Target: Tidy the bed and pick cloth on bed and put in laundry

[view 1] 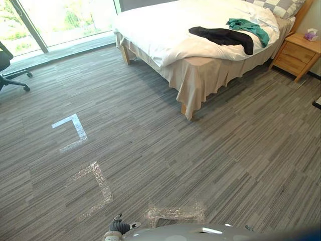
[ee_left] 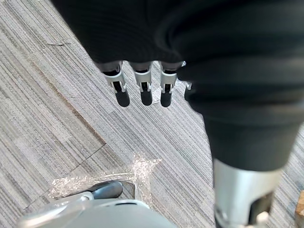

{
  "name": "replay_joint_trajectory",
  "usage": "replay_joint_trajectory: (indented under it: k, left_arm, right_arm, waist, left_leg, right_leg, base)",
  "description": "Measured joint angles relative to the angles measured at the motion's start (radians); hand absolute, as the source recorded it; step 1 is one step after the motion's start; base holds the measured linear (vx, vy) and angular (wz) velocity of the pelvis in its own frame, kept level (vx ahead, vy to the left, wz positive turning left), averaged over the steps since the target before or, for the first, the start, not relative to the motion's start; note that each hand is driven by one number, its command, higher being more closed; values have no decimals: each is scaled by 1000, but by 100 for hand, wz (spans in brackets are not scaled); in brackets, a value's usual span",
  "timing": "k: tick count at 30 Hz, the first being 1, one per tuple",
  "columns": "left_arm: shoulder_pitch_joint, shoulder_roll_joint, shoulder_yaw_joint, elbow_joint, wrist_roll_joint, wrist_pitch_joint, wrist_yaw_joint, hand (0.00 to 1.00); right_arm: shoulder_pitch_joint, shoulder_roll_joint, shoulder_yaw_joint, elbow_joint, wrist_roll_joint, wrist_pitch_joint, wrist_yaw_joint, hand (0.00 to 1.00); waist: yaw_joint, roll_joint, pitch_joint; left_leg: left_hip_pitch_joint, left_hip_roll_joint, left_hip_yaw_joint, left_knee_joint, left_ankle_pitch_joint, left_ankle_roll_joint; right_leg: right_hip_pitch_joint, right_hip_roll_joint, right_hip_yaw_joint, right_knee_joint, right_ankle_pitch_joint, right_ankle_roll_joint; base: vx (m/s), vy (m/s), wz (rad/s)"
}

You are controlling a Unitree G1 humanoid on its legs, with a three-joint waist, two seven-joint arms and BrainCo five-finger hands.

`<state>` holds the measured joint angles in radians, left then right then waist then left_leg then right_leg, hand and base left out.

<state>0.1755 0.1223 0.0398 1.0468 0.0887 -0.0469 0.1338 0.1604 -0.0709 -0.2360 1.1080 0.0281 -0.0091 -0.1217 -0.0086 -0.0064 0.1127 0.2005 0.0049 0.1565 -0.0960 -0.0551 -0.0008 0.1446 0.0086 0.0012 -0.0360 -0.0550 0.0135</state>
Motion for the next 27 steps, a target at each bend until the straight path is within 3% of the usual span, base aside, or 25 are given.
replay_joint_trajectory:
  k: [3,6,9,11,13,16,17,18,19,20,21,23,25,27]
  left_arm:
    - [-11,0,0,0,0,0,4,0]
    - [-24,11,1,0,0,0,7,0]
    - [-24,18,4,0,0,1,8,0]
    - [-26,20,11,3,0,1,8,0]
    - [-39,13,13,22,-1,1,8,0]
    - [-59,9,23,41,0,1,4,0]
    - [-83,-5,25,44,1,2,3,0]
    - [-98,-21,35,44,3,-1,3,0]
    - [-108,-11,53,43,9,-1,4,0]
    - [-96,4,58,42,12,-1,2,0]
    - [-96,-3,60,45,13,0,2,0]
    - [-107,-40,58,35,19,-9,1,0]
    - [-117,-57,58,33,19,-10,0,0]
    - [-123,-82,54,9,15,-18,0,0]
  right_arm:
    - [-7,12,-29,-33,1,-3,-2,0]
    - [-5,29,-43,-52,28,-9,-13,0]
    - [10,40,-80,-51,29,-8,-16,0]
    - [16,56,-120,-50,29,-7,-15,0]
    - [21,58,-165,-36,29,-3,-15,0]
    - [11,58,-206,-12,27,4,-17,0]
    - [-3,49,-202,-15,26,9,-17,0]
    - [-8,35,-205,-22,25,15,-19,0]
    - [-2,36,-188,-30,24,22,-18,0]
    - [6,39,-181,-28,21,22,-18,0]
    - [-6,23,-182,-24,6,24,-15,0]
    - [-34,1,-182,-43,-13,19,-17,0]
    - [-54,1,-173,-43,-14,18,-17,0]
    - [-62,-7,-125,-53,-24,7,-17,0]
  waist:
    - [-1,2,29]
    - [-11,-13,67]
    - [-26,-20,77]
    - [-40,-24,76]
    - [-44,-13,76]
    - [-58,-4,81]
    - [-55,43,106]
    - [-62,61,113]
    - [-69,31,106]
    - [-62,19,104]
    - [-53,58,104]
    - [-74,93,94]
    - [-83,96,93]
    - [-87,96,93]
  left_leg:
    - [-8,12,61,5,-5,-7]
    - [5,12,115,37,-30,-21]
    - [30,13,165,67,-66,-11]
    - [40,16,172,79,-94,-20]
    - [50,48,189,84,-106,-48]
    - [59,126,189,92,-114,-93]
    - [70,183,202,81,-112,-122]
    - [71,217,209,80,-109,-144]
    - [87,209,214,77,-113,-170]
    - [101,198,217,66,-114,-187]
    - [130,247,241,66,-116,-220]
    - [127,306,243,100,-28,-224]
    - [92,334,233,173,-1,-219]
    - [8,379,170,381,52,-198]
  right_leg:
    - [-87,17,41,131,-41,-6]
    - [-164,12,39,303,-110,20]
    - [-215,-25,-56,435,-188,51]
    - [-239,-57,-147,502,-218,17]
    - [-274,-86,-211,498,-229,-9]
    - [-291,-65,-304,528,-199,-4]
    - [-366,-48,-315,669,-212,41]
    - [-423,-62,-304,727,-262,-22]
    - [-465,-140,-260,651,-232,9]
    - [-465,-189,-292,597,-138,-23]
    - [-453,-136,-301,613,-174,-48]
    - [-425,-73,-320,587,-219,-66]
    - [-393,-50,-327,537,-219,-68]
    - [-297,-16,-336,415,-199,-79]
  base:
    - [-57,-54,-65]
    - [-67,-73,-56]
    - [-54,-68,-44]
    - [-3,-110,-29]
    - [129,-134,-25]
    - [198,-235,-9]
    - [211,-316,3]
    - [280,-368,3]
    - [276,-309,2]
    - [343,-326,-33]
    - [332,-278,-34]
    - [482,-406,-22]
    - [365,-313,0]
    - [355,-253,5]
